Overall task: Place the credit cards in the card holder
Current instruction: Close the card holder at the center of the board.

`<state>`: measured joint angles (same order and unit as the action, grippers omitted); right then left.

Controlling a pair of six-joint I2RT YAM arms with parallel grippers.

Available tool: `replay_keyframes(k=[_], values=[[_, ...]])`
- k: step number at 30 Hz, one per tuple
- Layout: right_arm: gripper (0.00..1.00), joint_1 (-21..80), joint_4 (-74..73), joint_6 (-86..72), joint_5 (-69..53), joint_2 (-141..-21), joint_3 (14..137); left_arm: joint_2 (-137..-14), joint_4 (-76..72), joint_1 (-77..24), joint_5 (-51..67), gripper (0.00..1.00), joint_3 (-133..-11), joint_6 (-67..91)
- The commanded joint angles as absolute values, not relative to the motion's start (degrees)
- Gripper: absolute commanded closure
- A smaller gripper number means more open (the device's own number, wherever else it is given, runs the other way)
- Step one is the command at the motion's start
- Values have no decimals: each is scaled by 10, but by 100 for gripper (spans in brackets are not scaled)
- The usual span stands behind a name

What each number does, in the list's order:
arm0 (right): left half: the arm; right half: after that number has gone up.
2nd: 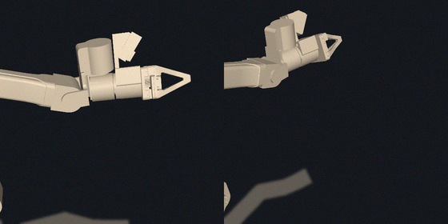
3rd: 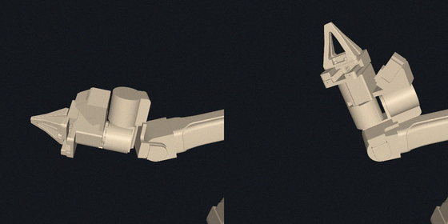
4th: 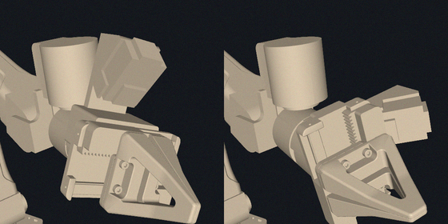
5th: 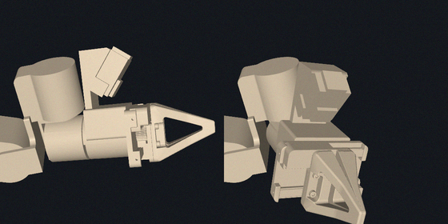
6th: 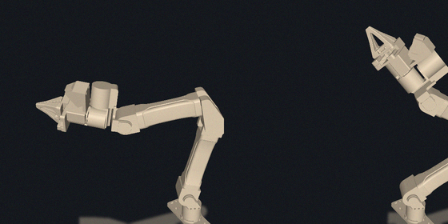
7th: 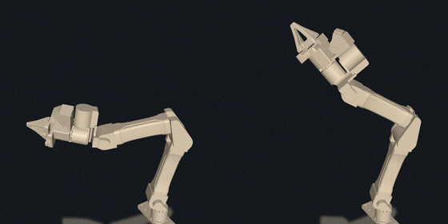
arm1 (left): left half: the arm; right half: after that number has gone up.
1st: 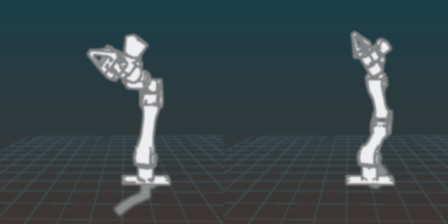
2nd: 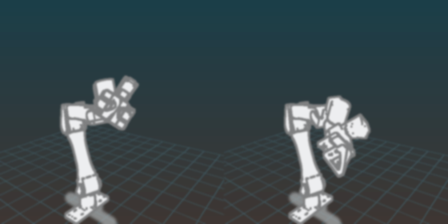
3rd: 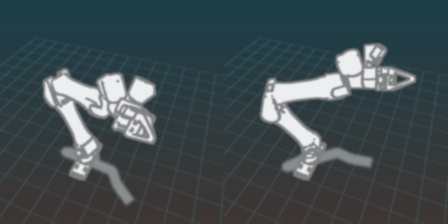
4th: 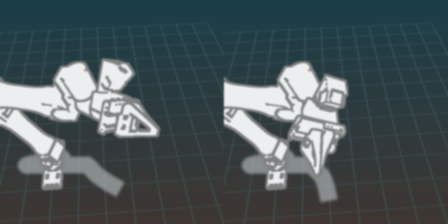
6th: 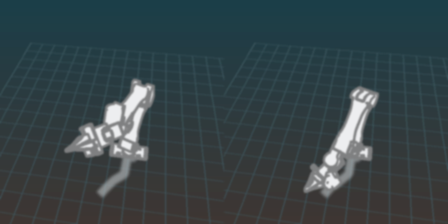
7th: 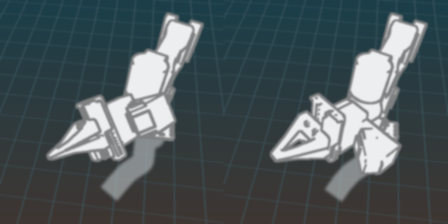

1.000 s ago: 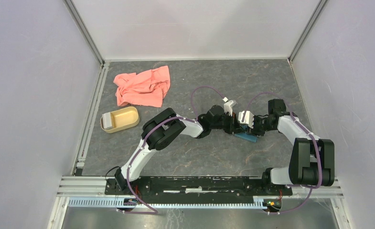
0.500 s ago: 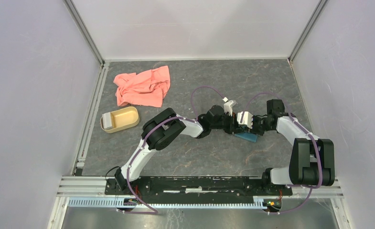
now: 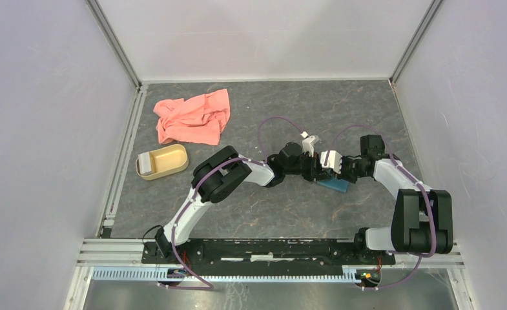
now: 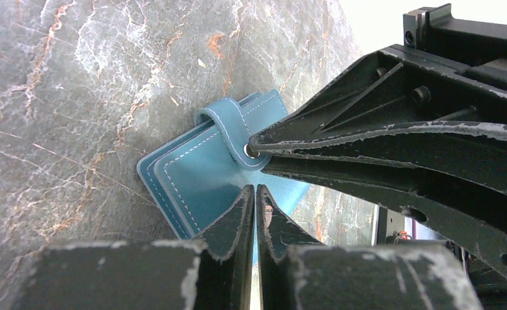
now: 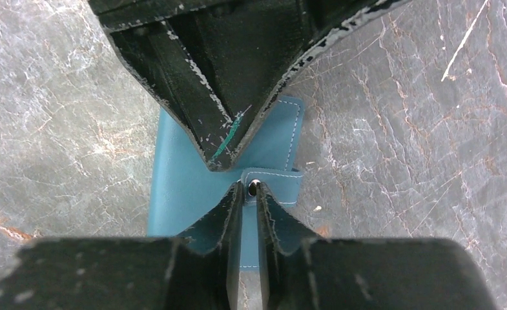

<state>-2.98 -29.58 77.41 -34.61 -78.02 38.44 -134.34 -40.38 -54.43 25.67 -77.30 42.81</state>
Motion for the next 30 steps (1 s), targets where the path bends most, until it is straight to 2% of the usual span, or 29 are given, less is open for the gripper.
replay_keyframes(k=[1, 7, 11, 30], values=[[84, -27, -288, 755, -338, -765, 404, -1360, -381, -543, 256, 89, -777, 437], [97, -27, -307, 747, -339, -765, 419, -1360, -382, -543, 258, 89, -777, 438], [100, -27, -319, 744, -340, -772, 426, -1359, -383, -543, 258, 89, -775, 438], [100, -27, -341, 768, -330, -787, 415, -1360, -383, -543, 257, 89, -776, 439]])
